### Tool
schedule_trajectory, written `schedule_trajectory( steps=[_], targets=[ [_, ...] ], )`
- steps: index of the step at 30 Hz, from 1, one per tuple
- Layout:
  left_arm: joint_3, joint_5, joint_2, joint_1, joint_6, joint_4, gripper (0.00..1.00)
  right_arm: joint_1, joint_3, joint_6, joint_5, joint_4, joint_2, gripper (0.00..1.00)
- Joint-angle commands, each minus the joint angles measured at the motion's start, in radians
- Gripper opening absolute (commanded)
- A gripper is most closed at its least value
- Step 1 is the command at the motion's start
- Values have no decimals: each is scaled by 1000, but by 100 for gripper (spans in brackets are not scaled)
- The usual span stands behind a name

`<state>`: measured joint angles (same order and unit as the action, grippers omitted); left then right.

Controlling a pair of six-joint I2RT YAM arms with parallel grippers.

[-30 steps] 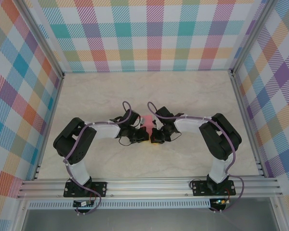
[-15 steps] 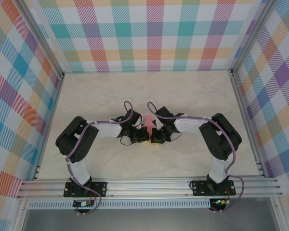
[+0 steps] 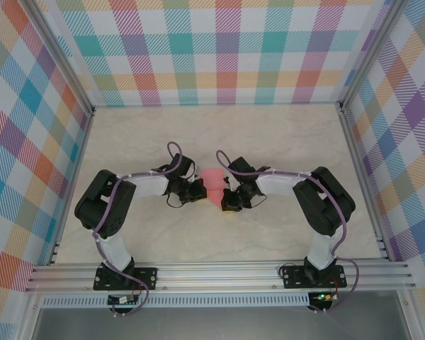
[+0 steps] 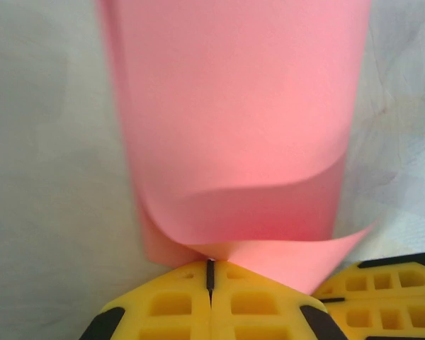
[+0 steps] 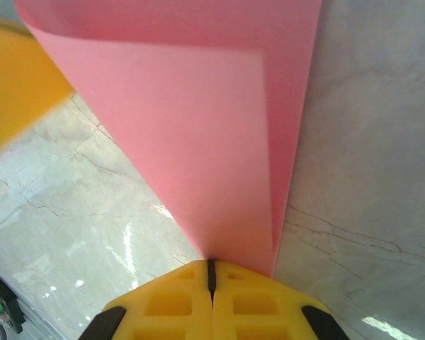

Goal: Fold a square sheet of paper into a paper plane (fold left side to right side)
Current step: Third fold the triangle at the center of the table.

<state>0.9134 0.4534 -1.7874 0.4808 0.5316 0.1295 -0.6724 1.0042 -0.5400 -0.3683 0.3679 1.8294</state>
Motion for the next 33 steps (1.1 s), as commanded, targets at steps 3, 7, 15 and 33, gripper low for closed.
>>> schedule_trajectory(
  steps=[3, 7, 15, 33],
  targets=[
    [7, -113, 54, -69, -71, 68, 2, -1, -41, 15, 118, 117, 55, 0],
    [-39, -59, 129, -66, -67, 32, 3, -1, -39, 16, 118, 115, 56, 0],
    [-101, 46, 219, 49, -53, -59, 4, -1, -32, 18, 117, 120, 62, 0],
    [33, 40, -19, 113, -78, -91, 4, -1, -29, 22, 118, 130, 61, 0]
  ],
)
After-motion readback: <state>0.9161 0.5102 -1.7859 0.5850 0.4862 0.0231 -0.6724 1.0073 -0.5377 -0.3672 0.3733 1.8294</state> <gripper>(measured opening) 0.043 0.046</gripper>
